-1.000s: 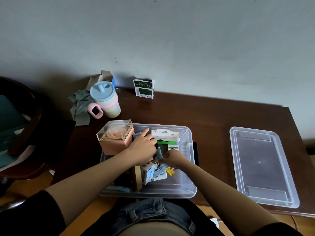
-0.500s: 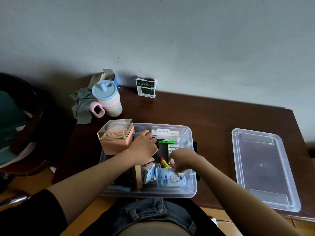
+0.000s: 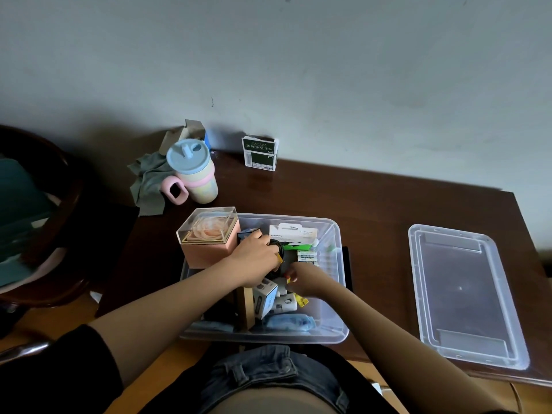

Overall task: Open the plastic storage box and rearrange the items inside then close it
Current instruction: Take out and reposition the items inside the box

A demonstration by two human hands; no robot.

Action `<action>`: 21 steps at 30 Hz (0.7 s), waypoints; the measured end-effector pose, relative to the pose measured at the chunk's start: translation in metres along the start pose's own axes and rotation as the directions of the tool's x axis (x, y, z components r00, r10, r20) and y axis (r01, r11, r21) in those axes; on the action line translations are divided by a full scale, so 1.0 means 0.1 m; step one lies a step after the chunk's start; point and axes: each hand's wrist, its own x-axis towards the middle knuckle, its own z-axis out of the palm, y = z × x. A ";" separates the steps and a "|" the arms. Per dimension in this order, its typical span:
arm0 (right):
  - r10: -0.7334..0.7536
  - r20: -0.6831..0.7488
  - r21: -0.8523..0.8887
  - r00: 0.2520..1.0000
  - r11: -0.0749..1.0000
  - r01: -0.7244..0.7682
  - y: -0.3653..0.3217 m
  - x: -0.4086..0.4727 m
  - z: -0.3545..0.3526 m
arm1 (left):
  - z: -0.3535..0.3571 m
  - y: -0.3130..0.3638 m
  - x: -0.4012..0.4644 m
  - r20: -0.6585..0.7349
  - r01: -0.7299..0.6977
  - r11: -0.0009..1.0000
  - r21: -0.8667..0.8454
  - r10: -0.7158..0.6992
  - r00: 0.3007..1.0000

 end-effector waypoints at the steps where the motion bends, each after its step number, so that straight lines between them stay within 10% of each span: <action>1: -0.003 0.030 0.046 1.000 0.999 0.002 -0.02 0.04 0.03 | 0.00 0.01 -0.02 0.000 -0.006 1.000 -0.005 0.006 1.000; 11: 0.214 -0.089 0.524 0.973 0.841 -0.136 -0.08 0.39 0.14 | -0.14 -0.04 -0.39 -0.381 0.376 0.923 -0.078 -0.376 0.845; 21: 0.189 -0.070 0.633 0.979 0.768 -0.103 -0.16 0.46 0.07 | -0.16 -0.10 -0.37 -0.152 0.429 0.902 -0.049 -0.431 0.889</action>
